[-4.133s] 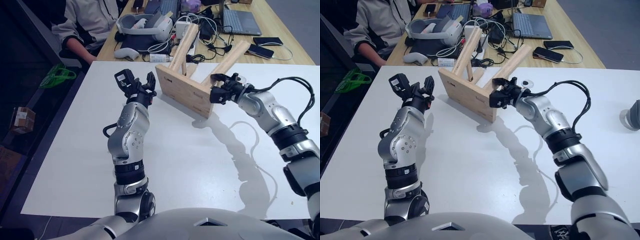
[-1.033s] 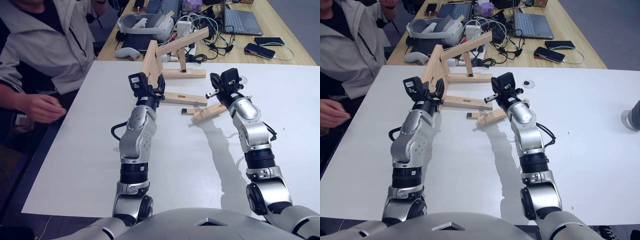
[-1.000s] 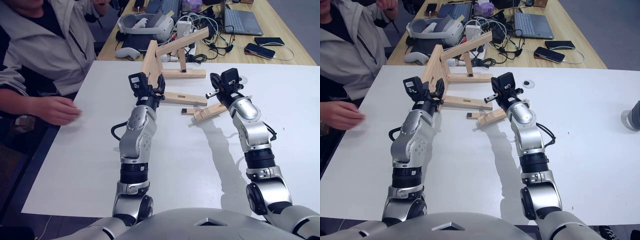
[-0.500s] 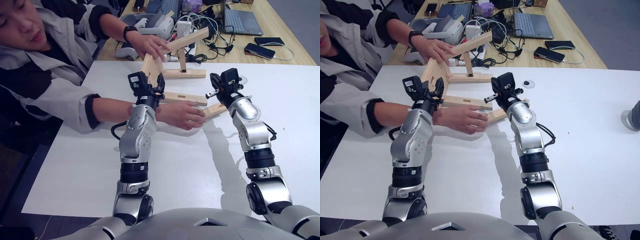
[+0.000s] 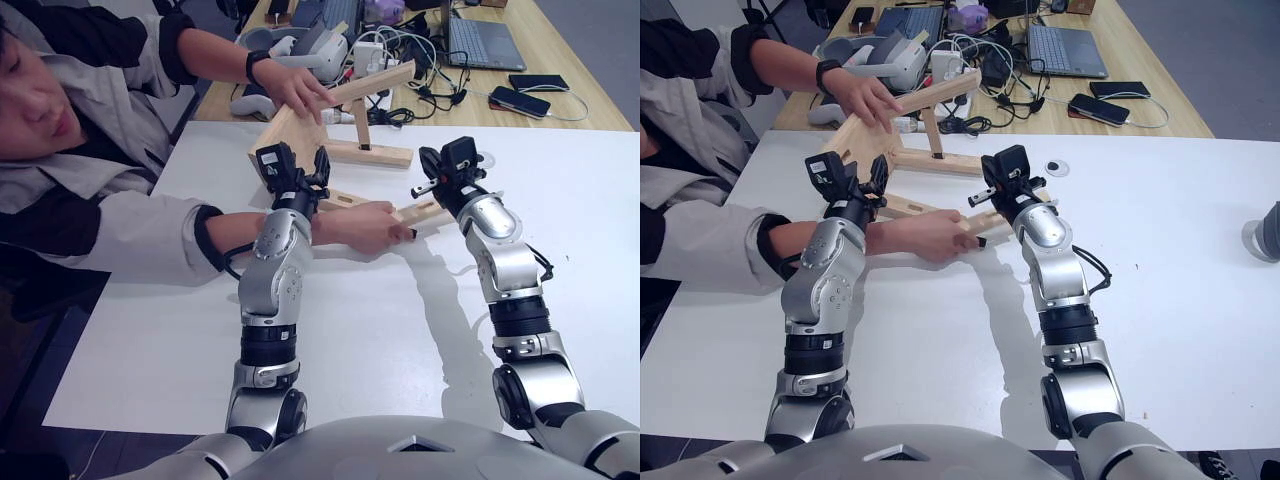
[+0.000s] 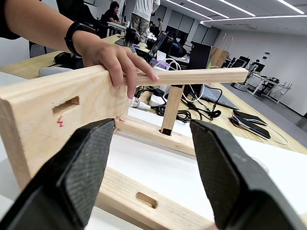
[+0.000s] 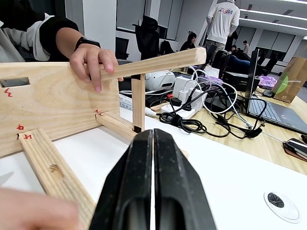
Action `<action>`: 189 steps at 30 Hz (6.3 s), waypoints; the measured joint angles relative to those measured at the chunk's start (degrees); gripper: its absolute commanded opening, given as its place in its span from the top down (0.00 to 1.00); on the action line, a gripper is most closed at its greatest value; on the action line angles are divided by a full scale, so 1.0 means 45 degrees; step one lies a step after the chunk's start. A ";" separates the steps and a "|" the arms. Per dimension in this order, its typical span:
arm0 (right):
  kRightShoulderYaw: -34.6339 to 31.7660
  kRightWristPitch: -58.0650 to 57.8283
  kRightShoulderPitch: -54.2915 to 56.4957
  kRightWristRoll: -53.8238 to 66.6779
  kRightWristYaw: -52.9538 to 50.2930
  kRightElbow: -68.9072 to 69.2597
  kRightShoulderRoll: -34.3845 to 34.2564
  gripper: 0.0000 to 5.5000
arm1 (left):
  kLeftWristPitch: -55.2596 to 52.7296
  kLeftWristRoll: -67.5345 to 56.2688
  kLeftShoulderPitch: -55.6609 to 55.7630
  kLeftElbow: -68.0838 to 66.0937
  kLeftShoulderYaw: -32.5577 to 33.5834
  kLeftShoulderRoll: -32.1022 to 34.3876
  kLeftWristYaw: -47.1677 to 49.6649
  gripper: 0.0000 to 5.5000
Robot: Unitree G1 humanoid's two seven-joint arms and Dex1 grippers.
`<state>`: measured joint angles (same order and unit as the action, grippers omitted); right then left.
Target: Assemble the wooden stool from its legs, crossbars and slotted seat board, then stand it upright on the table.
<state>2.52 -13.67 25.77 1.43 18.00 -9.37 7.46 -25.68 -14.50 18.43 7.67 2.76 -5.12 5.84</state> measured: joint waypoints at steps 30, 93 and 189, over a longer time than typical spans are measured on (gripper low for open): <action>0.1026 -0.1168 -0.0863 -0.1393 -0.0738 0.3596 0.1443 0.84 | 0.0017 0.0486 0.0128 0.0441 0.0084 0.0257 0.0087 0.47; 0.1687 0.2771 -0.0207 -0.3159 0.1138 0.1581 0.3419 0.42 | -0.0236 0.1355 -0.0507 0.1135 -0.0482 0.0214 -0.0325 0.47; 0.1907 0.2322 -0.0542 -0.3165 0.0870 0.1884 0.2881 0.42 | -0.0238 0.1324 -0.0505 0.0744 -0.0362 0.0191 -0.0310 0.47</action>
<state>11.11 -3.22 23.33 -12.81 21.91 -0.89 20.42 -26.75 -8.54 16.16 11.02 1.13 -4.26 4.44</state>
